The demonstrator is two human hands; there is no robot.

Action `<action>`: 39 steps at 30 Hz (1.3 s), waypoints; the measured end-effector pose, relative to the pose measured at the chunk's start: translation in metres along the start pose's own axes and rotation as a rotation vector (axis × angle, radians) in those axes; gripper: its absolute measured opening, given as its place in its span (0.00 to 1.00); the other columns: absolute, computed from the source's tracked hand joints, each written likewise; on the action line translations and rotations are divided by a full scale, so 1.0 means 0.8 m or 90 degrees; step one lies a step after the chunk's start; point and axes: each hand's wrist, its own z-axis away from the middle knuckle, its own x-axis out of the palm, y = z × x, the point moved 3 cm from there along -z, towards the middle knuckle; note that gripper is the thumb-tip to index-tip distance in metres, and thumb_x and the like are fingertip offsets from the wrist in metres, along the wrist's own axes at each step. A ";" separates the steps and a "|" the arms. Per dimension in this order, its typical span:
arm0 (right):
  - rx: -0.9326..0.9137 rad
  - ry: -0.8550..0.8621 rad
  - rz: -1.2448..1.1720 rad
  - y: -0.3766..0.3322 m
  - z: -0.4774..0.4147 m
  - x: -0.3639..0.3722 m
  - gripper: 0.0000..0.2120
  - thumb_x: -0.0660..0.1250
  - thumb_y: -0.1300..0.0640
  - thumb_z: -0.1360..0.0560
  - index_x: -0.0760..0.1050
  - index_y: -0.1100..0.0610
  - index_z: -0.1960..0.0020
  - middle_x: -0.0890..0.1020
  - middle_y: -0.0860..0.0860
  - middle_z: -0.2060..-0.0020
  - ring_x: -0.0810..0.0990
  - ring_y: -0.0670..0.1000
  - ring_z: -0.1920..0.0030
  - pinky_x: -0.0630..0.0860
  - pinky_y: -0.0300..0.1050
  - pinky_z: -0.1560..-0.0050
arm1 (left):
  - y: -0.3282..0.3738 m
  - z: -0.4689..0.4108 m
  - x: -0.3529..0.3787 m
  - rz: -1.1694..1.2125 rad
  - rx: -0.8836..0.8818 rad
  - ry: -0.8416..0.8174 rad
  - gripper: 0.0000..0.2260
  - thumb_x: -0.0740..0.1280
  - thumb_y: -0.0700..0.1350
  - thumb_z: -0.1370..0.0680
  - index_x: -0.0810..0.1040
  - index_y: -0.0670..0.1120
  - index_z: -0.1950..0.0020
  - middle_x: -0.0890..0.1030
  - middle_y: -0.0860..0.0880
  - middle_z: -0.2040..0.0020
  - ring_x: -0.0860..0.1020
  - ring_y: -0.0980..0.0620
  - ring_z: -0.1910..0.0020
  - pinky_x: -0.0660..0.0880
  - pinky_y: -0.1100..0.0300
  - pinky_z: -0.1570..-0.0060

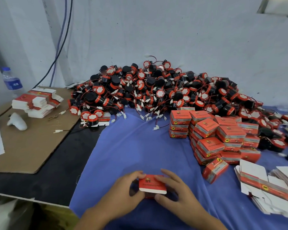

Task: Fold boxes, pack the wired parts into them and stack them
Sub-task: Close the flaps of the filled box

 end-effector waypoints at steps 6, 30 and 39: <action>-0.121 -0.002 0.204 -0.008 -0.004 -0.008 0.20 0.68 0.47 0.21 0.75 0.46 0.29 0.72 0.38 0.30 0.69 0.36 0.30 0.68 0.40 0.28 | 0.003 0.002 -0.013 -0.213 0.099 -0.057 0.25 0.64 0.71 0.26 0.66 0.70 0.30 0.63 0.77 0.31 0.61 0.74 0.30 0.64 0.70 0.31; -0.259 0.128 0.516 -0.019 0.027 0.025 0.17 0.61 0.53 0.20 0.80 0.53 0.34 0.79 0.52 0.33 0.80 0.50 0.36 0.81 0.36 0.52 | 0.028 0.043 0.023 -0.613 0.271 0.112 0.27 0.54 0.36 0.29 0.83 0.48 0.37 0.81 0.52 0.35 0.80 0.54 0.38 0.70 0.70 0.79; -0.070 0.555 0.207 -0.067 0.010 0.045 0.35 0.71 0.70 0.43 0.72 0.27 0.65 0.77 0.43 0.72 0.72 0.61 0.75 0.53 0.28 0.77 | 0.047 -0.007 0.026 -0.385 0.119 0.145 0.41 0.86 0.48 0.40 0.76 0.42 0.30 0.83 0.68 0.56 0.83 0.63 0.52 0.76 0.73 0.56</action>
